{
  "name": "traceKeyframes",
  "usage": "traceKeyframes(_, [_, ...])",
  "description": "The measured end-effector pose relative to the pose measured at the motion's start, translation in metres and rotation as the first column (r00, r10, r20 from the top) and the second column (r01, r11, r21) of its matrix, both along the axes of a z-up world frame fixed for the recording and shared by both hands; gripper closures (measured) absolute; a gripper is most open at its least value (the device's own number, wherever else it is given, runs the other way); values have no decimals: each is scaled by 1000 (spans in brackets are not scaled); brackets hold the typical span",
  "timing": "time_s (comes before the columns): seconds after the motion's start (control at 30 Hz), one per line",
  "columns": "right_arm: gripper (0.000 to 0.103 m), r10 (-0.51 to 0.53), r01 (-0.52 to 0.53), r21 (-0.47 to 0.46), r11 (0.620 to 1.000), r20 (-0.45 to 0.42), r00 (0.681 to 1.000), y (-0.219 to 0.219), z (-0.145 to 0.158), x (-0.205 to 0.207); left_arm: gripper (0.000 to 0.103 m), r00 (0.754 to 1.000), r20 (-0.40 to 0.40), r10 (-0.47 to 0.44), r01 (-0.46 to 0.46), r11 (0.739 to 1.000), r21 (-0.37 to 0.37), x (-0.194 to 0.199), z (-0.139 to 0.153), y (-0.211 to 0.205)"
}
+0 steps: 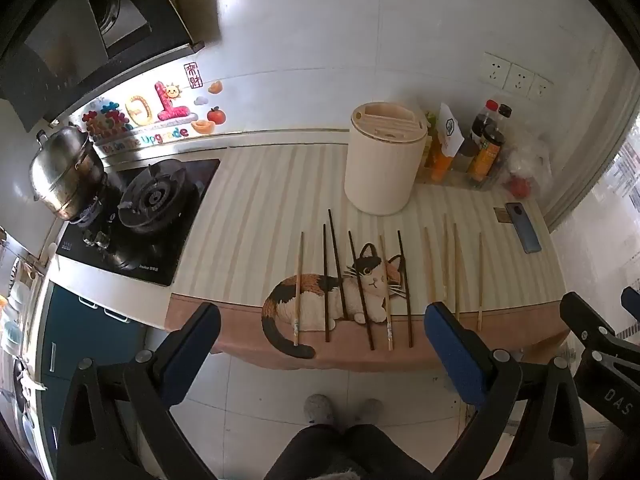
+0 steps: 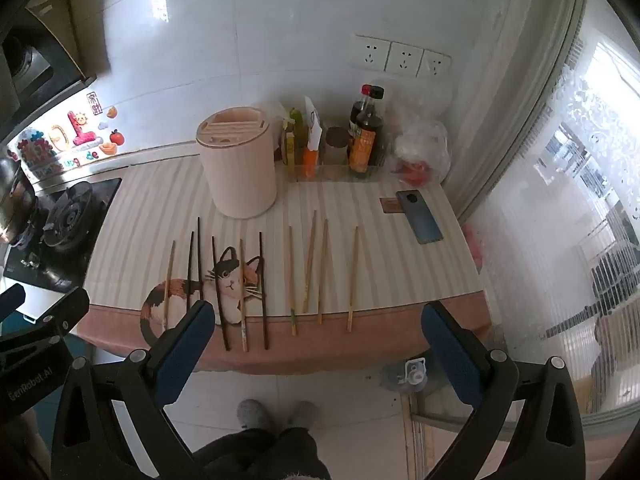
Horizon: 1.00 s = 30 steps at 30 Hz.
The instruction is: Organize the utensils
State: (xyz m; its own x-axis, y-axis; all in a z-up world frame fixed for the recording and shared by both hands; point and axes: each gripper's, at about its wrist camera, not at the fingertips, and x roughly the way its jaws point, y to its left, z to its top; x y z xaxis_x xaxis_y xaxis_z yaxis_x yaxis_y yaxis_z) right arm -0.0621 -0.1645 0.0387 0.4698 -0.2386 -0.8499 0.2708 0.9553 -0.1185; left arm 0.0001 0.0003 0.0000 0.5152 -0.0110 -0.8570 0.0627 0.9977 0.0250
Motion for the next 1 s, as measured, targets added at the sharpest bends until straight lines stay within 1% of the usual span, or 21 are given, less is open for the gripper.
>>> traceKeyframes(0.3, [0, 1, -1, 0, 1000, -4, 1000, 2, 1, 2, 0, 1000, 6, -3, 3, 1000, -6, 5, 6, 2])
traceKeyframes(0.47, [0, 1, -1, -2, 1000, -1, 1000, 3, 1, 4, 0, 1000, 15, -4, 4, 1000, 4, 0, 4, 0])
traceKeyframes(0.7, [0, 2, -2, 2, 1000, -9, 1000, 1, 0, 11, 0, 1000, 12, -3, 3, 1000, 0, 0, 4, 1])
traceKeyframes(1.0, [0, 1, -1, -3, 1000, -13, 1000, 6, -1, 9, 0, 1000, 10, 0, 0, 1000, -5, 4, 3, 5])
